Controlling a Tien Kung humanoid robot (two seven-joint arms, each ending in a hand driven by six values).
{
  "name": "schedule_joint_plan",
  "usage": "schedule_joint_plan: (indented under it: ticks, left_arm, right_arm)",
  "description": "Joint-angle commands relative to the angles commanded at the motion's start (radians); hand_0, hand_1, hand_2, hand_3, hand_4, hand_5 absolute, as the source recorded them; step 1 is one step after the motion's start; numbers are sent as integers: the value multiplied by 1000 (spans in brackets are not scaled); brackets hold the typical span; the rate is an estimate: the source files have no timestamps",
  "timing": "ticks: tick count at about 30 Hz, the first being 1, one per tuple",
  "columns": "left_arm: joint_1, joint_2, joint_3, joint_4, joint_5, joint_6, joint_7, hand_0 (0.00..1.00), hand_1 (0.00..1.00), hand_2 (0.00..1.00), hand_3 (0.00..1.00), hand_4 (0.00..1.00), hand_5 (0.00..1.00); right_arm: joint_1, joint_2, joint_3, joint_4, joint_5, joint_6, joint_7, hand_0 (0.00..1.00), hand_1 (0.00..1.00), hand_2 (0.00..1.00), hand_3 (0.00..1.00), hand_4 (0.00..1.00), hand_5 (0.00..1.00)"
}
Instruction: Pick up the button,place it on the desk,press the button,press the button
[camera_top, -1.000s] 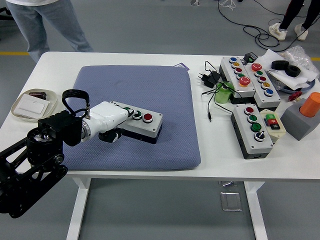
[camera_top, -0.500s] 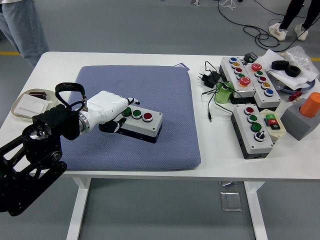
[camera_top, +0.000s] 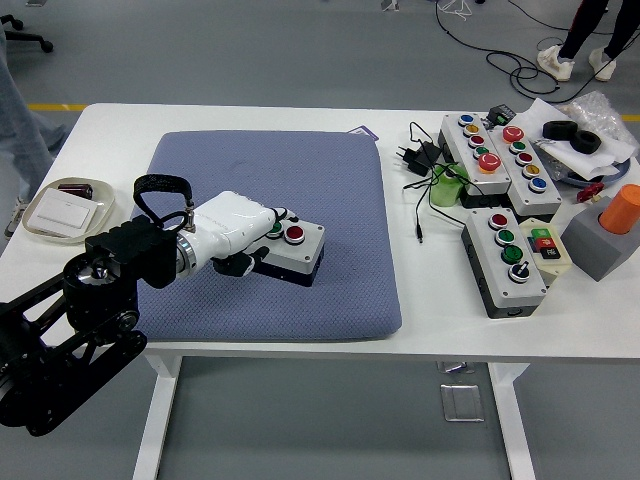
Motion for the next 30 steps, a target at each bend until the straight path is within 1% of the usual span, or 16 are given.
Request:
schedule_joint_plan:
  ticks: [4, 15, 22, 25, 26, 27, 29, 30]
  left_arm:
    - [3, -1, 7, 11, 0, -6, -1, 143, 63, 84, 909, 461, 2]
    - [-1, 1, 35, 32, 0, -38, -4, 143, 61, 83, 907, 456, 2]
    - [-6, 3, 41, 38, 0, -46, -4, 144, 60, 82, 904, 459, 2]
    - [-7, 2, 37, 35, 0, -42, -3, 144, 60, 82, 904, 459, 2]
    - [-7, 1, 32, 32, 0, -32, -2, 144, 60, 82, 906, 461, 2]
    - [-7, -1, 23, 28, 0, -12, 2, 144, 60, 82, 906, 461, 2]
    - [-7, -2, 17, 25, 0, 3, 5, 144, 60, 82, 906, 461, 2]
    - [-4, -2, 4, 18, 0, 37, 16, 144, 60, 82, 906, 461, 2]
  right_arm:
    - [-1, 0, 0, 0, -2, 0, 0, 631, 467, 528, 584, 272, 8]
    - [-4, -1, -1, 0, 1, 0, 1, 631, 466, 528, 584, 272, 7]
    - [-3, -1, 0, 0, 0, -1, 1, 631, 466, 527, 584, 272, 9]
    - [-3, -1, 0, 0, 0, -1, 1, 631, 466, 527, 584, 272, 9]
    - [-3, -1, 1, 0, -1, -1, 1, 631, 467, 528, 584, 272, 8]
    - [-2, -1, 1, 0, -2, -1, 1, 631, 467, 528, 584, 272, 8]
    - [-2, -1, 1, 0, -2, -1, 0, 631, 467, 528, 584, 272, 8]
    - [-2, -1, 2, 0, -3, -1, 0, 631, 467, 528, 584, 272, 8]
